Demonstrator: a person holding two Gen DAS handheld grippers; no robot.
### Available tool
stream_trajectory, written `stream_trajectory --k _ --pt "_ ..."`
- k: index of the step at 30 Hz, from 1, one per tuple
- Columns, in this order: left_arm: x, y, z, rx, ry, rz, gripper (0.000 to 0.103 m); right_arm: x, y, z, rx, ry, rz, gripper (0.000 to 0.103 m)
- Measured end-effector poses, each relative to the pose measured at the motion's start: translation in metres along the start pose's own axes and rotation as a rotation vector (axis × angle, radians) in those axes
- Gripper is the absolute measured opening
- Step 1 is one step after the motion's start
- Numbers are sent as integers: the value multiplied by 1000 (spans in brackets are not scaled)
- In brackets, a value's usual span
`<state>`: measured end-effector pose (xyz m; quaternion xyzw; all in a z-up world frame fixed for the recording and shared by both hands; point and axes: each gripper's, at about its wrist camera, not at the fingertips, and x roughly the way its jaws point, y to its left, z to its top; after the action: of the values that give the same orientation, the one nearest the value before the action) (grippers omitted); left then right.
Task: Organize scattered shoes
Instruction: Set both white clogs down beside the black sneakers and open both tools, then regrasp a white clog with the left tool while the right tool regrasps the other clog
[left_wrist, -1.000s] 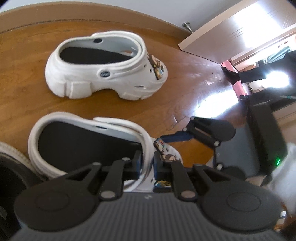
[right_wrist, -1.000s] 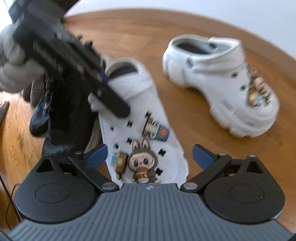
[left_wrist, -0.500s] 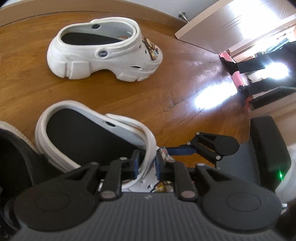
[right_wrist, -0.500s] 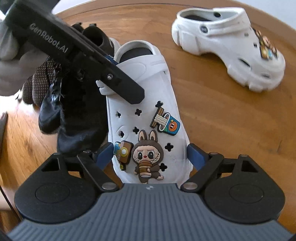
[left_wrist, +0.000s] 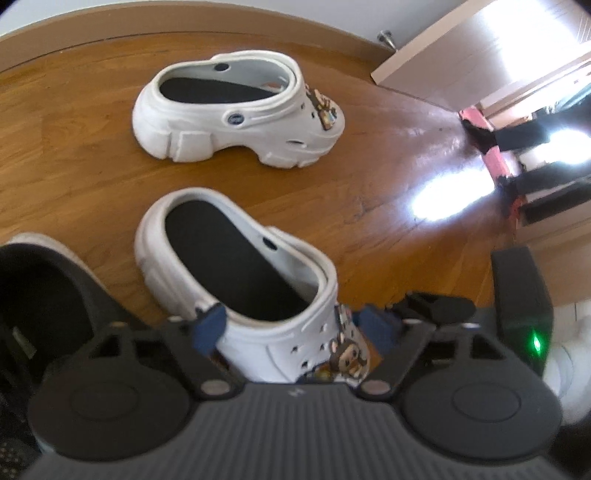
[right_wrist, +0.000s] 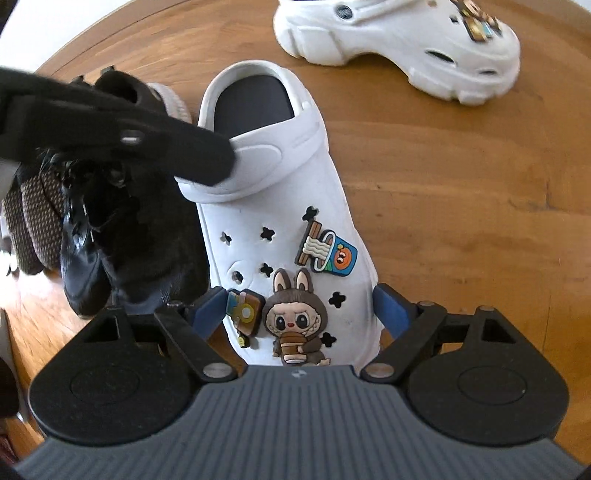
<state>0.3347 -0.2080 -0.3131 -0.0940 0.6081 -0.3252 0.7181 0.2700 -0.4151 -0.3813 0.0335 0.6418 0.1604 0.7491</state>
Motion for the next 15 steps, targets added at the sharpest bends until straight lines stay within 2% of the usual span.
stream_trajectory --k 2,5,7,10,12,15 --pt "-5 -1 1 11 -7 0 83 2 -1 2 3 -1 13 93" --pt "-17 -2 8 21 -45 1 84 -4 -15 5 -1 -2 79 97" --pt "-23 0 24 18 -103 3 87 -14 -25 8 -31 -18 110 103" --pt "-15 0 54 30 -163 57 90 -38 -45 11 -126 -95 73 102" --pt "0 -2 81 28 -189 84 90 -44 -60 15 -140 -134 42 102" --pt "25 -4 114 4 -215 80 90 -53 -84 21 -124 -184 -20 102"
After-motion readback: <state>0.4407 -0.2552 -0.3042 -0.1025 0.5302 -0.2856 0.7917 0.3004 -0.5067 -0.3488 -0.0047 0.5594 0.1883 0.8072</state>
